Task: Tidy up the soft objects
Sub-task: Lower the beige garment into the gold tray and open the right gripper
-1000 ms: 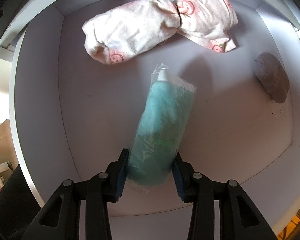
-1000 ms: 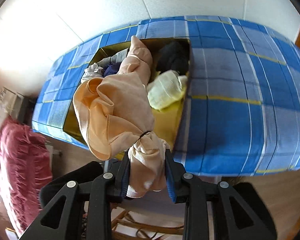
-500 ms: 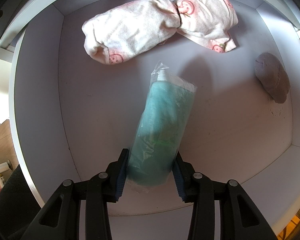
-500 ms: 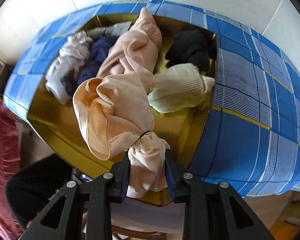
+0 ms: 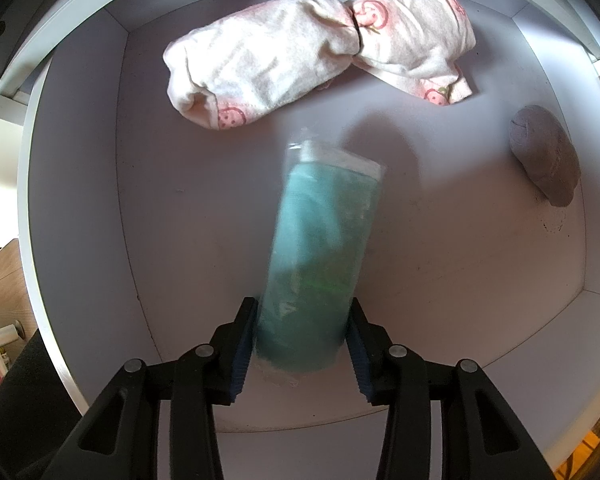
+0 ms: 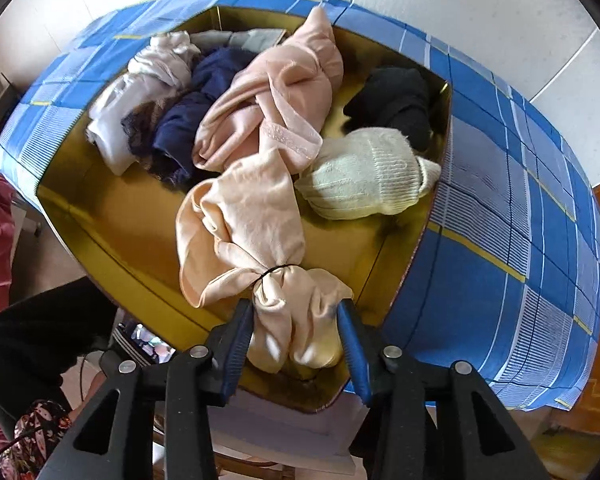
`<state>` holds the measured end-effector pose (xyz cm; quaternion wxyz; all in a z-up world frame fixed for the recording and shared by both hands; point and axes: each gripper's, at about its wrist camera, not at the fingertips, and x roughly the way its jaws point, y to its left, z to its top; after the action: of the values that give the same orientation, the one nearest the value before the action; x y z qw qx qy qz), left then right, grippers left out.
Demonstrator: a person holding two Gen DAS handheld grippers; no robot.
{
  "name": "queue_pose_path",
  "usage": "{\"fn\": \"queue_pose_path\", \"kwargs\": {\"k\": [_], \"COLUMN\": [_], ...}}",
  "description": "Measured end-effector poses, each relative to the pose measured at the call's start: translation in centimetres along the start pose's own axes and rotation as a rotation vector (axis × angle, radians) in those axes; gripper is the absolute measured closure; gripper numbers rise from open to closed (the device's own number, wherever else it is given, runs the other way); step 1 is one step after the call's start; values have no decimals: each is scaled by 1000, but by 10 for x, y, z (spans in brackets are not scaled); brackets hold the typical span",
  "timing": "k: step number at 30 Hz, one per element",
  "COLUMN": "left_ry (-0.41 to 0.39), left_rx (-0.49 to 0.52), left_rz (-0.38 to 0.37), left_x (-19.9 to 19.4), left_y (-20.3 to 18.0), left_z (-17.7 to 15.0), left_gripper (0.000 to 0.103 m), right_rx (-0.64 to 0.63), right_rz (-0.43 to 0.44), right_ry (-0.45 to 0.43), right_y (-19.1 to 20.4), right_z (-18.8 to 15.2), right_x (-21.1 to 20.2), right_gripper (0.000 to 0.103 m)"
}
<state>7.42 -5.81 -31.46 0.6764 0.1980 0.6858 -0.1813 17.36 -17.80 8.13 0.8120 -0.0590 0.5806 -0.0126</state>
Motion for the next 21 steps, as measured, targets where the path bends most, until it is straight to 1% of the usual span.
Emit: {"fn": "queue_pose_path", "kwargs": {"k": [5, 8, 12, 16, 18, 21], "left_ry": [-1, -2, -2, -2, -3, -4], "left_rx": [10, 8, 9, 6, 7, 6], "left_rz": [6, 6, 6, 6, 7, 7], "left_x": [1, 3, 3, 3, 3, 3], "left_y": [-1, -2, -2, -3, -4, -5], "left_z": [0, -1, -1, -1, 0, 0], "left_gripper": [56, 56, 55, 54, 54, 54], "right_rx": [43, 59, 2, -25, -25, -12], "right_rz": [48, 63, -8, -80, -95, -83], "right_ry": [-64, -83, -153, -227, -259, -280], "right_y": [-13, -17, -10, -7, -6, -7], "right_z": [-11, -19, -41, -62, -74, -88], "right_x": [-26, -35, -53, -67, -74, -75], "right_gripper": [60, 60, 60, 60, 60, 60]}}
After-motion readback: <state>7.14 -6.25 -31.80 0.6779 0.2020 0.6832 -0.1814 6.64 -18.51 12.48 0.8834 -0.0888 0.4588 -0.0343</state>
